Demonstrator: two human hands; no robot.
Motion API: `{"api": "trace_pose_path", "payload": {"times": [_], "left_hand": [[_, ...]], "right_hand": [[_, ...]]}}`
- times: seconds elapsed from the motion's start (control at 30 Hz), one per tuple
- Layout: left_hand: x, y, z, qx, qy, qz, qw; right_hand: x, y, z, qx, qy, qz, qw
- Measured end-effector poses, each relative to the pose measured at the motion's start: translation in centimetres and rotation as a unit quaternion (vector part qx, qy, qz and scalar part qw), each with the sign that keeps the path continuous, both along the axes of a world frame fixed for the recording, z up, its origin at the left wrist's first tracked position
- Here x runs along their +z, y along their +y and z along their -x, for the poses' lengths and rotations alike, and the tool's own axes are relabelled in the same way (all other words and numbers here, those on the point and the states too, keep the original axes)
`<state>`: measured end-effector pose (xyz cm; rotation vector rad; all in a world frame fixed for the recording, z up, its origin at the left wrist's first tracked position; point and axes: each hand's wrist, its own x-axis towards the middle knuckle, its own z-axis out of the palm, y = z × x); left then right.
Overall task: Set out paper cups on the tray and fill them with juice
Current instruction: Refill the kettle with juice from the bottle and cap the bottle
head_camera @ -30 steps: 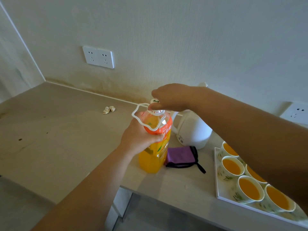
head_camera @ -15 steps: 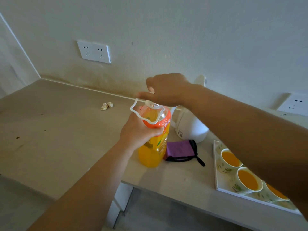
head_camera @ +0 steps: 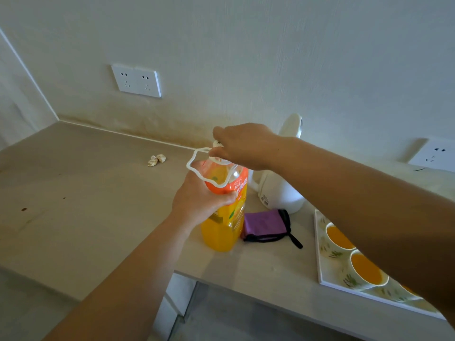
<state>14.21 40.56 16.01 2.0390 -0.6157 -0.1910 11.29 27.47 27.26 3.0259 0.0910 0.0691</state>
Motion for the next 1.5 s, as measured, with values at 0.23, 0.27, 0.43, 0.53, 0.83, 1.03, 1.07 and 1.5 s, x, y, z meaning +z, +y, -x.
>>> {"api": "trace_pose_path", "payload": {"times": [0.23,0.27,0.43,0.53,0.83,1.03,1.07,1.5], "left_hand": [[-0.3,-0.2,0.3,0.01,-0.003,0.003,1.0],[-0.3,-0.3,0.3,0.015,-0.004,0.003,1.0],[-0.6,-0.2,0.2,0.033,-0.007,-0.007,0.999],[-0.5,-0.3,0.2,0.037,-0.008,0.004,0.999],[-0.7,-0.2,0.0,0.027,-0.011,-0.007,1.0],[-0.7,-0.1,0.1,0.013,-0.004,0.006,1.0],[-0.7,-0.1,0.1,0.013,-0.003,0.011,1.0],[-3.8,-0.4,2.2,0.074,0.056,0.177,0.98]], "right_hand": [[0.7,-0.6,1.8,0.061,0.057,-0.099,0.992],[0.8,-0.4,1.9,0.069,0.047,-0.109,0.99],[0.4,0.3,1.3,0.067,0.003,-0.101,0.993],[-0.5,0.5,0.9,0.012,-0.019,-0.107,0.994],[-0.5,0.5,0.4,0.005,-0.023,0.013,1.0],[1.8,-0.6,0.6,0.037,0.042,-0.148,0.987],[2.0,-1.0,0.8,0.039,0.036,-0.176,0.983],[-18.9,-7.4,8.6,-0.286,0.079,-0.504,0.811]]}}
